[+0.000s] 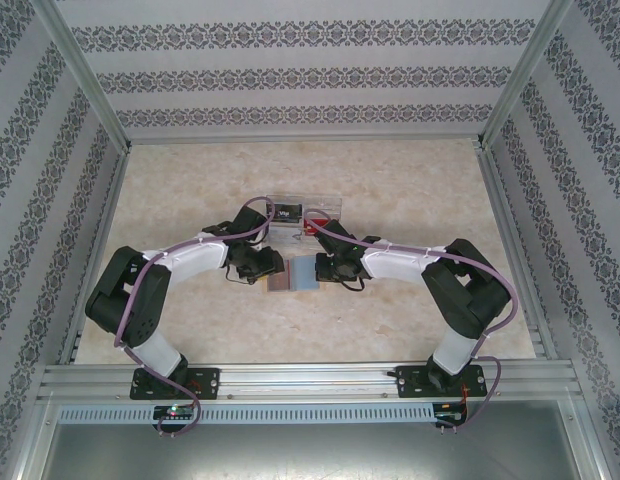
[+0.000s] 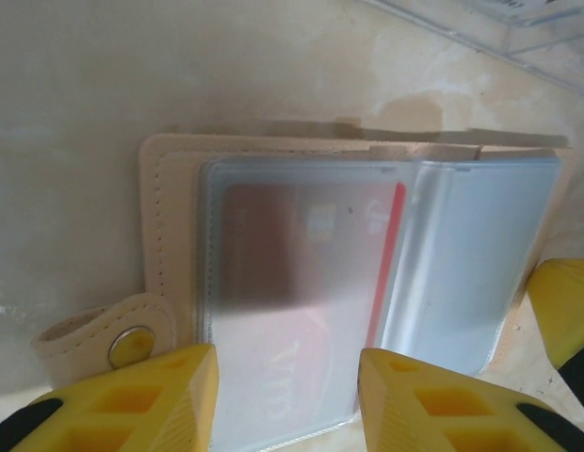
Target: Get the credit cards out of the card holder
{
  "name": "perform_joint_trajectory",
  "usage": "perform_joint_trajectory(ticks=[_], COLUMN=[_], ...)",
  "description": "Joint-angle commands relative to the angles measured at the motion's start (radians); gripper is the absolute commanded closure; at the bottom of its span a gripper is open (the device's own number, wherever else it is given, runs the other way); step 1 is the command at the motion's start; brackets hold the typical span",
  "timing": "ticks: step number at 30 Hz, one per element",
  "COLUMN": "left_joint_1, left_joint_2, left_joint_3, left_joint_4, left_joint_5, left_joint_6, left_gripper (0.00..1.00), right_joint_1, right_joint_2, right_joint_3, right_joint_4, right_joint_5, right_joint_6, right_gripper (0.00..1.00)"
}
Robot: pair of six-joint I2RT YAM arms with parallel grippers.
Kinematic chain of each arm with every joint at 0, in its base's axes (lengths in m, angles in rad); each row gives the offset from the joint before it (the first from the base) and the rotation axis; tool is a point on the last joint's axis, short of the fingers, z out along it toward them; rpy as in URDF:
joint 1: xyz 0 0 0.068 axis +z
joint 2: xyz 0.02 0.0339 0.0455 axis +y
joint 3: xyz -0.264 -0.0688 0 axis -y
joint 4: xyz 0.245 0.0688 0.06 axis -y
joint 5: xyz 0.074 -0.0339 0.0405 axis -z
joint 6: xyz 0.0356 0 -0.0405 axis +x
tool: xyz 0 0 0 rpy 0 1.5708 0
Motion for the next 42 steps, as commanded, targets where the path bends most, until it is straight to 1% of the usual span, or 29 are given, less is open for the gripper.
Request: perform_joint_trajectory(ticks=[1, 9, 15, 19, 25, 29, 34, 38, 41, 42], left_joint_1=[-0.011, -0.011, -0.013, -0.015, -0.019, -0.021, -0.025, -0.033, -0.037, -0.037], left_joint_2=[0.015, 0.033, 0.047, 0.054, 0.052, 0.037, 0.035, 0.027, 0.025, 0.025], left_joint_3=[0.035, 0.027, 0.018, 0.015, 0.001, -0.001, 0.003, 0.01, 0.02, 0.023], left_joint_4=[-0.03, -0.056, -0.042, -0.025, 0.046, 0.059, 0.07, 0.074, 0.072, 0.07], left_joint_5=[-0.022, -0.055, -0.044, -0.027, 0.037, 0.048, 0.07, 0.078, 0.085, 0.086], left_joint_6=[0.032, 0.028, 0.03, 0.031, 0.014, 0.016, 0.018, 0.019, 0.024, 0.026], left_gripper=[0.56, 0.55, 0.55, 0.55, 0.55, 0.53, 0.5, 0.43, 0.34, 0.34], right_joint_1=[-0.005, -0.005, -0.003, -0.002, 0.003, 0.005, 0.005, 0.008, 0.009, 0.009], right_joint_2=[0.022, 0.025, 0.032, 0.036, 0.04, 0.04, 0.043, 0.048, 0.049, 0.048], right_joint_3=[-0.009, -0.006, -0.003, -0.001, 0.002, 0.002, 0.005, 0.01, 0.009, 0.01], right_joint_4=[0.004, 0.002, 0.001, 0.004, 0.003, 0.0, 0.001, -0.003, -0.004, -0.004], right_joint_5=[-0.014, -0.02, -0.027, -0.034, -0.037, -0.036, -0.041, -0.042, -0.043, -0.043], right_joint_6=[0.023, 0.021, 0.022, 0.023, 0.028, 0.03, 0.03, 0.029, 0.029, 0.03], right_gripper=[0.89, 0.9, 0.89, 0.9, 0.9, 0.89, 0.89, 0.89, 0.89, 0.89])
